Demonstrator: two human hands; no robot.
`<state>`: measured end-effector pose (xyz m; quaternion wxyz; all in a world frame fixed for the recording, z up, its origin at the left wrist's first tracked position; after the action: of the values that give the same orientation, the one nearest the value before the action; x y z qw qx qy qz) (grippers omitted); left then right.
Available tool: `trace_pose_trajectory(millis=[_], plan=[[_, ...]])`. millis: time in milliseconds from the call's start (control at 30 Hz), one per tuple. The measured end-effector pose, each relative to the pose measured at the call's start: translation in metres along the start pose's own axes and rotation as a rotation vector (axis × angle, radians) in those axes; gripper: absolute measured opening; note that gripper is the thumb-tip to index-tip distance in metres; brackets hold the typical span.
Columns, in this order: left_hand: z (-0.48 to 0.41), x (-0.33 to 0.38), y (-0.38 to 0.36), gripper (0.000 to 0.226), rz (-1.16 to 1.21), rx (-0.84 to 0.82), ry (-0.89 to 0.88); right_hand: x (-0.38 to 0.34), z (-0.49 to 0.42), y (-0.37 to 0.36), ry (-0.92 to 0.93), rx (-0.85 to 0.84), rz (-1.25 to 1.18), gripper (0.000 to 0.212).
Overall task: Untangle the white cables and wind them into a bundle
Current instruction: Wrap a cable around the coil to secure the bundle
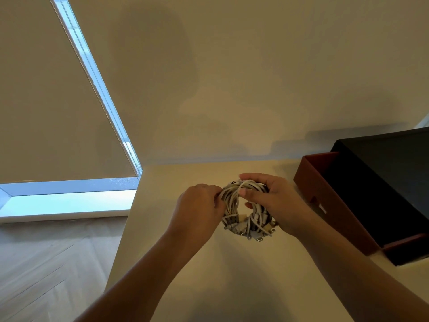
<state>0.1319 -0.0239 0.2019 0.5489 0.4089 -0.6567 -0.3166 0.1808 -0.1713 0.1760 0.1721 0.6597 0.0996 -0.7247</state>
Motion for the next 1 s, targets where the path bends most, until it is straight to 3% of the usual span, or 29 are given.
trace_pose_trajectory(millis=[200,300,400,533,733,933,1000], plan=[[-0.002,-0.004,-0.001,0.020,-0.056,0.017,0.042,0.000,0.003,-0.004,0.014,-0.003,0.056,0.034],[-0.003,0.000,-0.002,0.023,-0.190,0.019,0.018,0.001,0.002,-0.007,0.019,-0.006,0.091,0.035],[-0.006,0.003,-0.010,0.024,-0.339,-0.030,-0.006,0.004,0.000,-0.008,0.015,-0.010,0.140,0.036],[-0.012,0.000,-0.021,0.021,-0.331,-0.144,-0.072,0.010,-0.003,-0.003,-0.025,-0.014,0.091,0.036],[-0.017,-0.007,-0.026,0.012,0.145,-0.259,-0.142,0.017,-0.005,0.006,-0.117,-0.103,-0.104,0.024],[-0.011,-0.017,-0.039,0.016,0.799,-0.383,0.098,0.021,-0.004,0.011,-0.168,-0.134,-0.197,0.032],[-0.008,-0.017,-0.042,0.016,0.874,-0.419,0.140,0.023,-0.004,0.012,-0.180,-0.127,-0.226,0.036]])
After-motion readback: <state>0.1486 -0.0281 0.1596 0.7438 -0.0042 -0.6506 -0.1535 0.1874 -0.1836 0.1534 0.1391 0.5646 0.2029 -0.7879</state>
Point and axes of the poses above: each hand's wrist, its own z-axis away from the middle knuckle, its own y-axis out of the back of the hand, x = y × z, the point moved 8 cm from there along -z, towards the middle knuckle, and after that the axes turned 2 degrees about -x, right-handed, at the moved point
